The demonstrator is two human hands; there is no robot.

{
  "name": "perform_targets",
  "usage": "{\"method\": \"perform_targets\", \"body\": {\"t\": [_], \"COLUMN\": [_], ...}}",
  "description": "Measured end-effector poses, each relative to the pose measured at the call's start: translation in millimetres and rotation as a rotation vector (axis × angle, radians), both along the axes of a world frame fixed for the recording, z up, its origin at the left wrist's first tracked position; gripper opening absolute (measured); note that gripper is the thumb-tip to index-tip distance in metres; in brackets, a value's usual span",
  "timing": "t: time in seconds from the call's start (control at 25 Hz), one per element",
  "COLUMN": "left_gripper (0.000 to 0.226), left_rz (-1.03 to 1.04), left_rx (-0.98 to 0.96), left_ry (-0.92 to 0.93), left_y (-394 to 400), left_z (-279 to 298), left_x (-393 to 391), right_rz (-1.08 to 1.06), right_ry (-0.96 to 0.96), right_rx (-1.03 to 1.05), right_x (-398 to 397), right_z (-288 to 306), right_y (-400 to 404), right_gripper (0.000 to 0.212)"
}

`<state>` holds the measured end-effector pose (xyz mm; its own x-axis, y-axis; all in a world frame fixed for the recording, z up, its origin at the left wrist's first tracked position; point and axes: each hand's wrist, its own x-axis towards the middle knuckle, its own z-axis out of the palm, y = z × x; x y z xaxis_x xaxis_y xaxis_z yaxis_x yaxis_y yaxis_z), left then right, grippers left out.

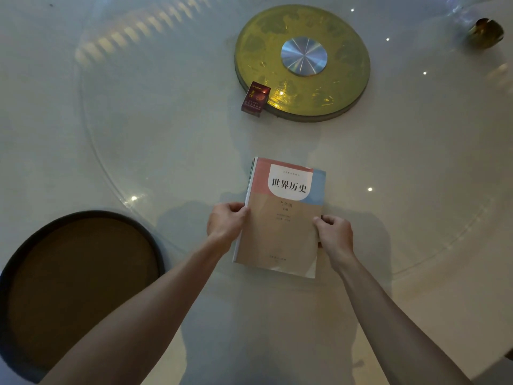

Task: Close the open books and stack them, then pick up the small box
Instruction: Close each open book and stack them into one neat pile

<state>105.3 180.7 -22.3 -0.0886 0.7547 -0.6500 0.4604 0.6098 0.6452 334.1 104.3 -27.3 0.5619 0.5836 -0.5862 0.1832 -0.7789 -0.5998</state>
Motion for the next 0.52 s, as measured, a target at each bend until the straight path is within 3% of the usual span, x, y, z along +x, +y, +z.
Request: {"method": "perform_targets", "body": {"t": [0.52], "left_gripper": [0.019], "left_rz": [-0.128], "left_rx": [0.040], "left_ry": [0.046], "left_y": [25], "left_z": [-10], "left_x": [8], "right_rz": [0.113], "right_ry": [-0.022], "right_rx": [-0.013], "right_x": [15], "right_z": [-4], "right_y": [21], "right_gripper": [0.036]}}
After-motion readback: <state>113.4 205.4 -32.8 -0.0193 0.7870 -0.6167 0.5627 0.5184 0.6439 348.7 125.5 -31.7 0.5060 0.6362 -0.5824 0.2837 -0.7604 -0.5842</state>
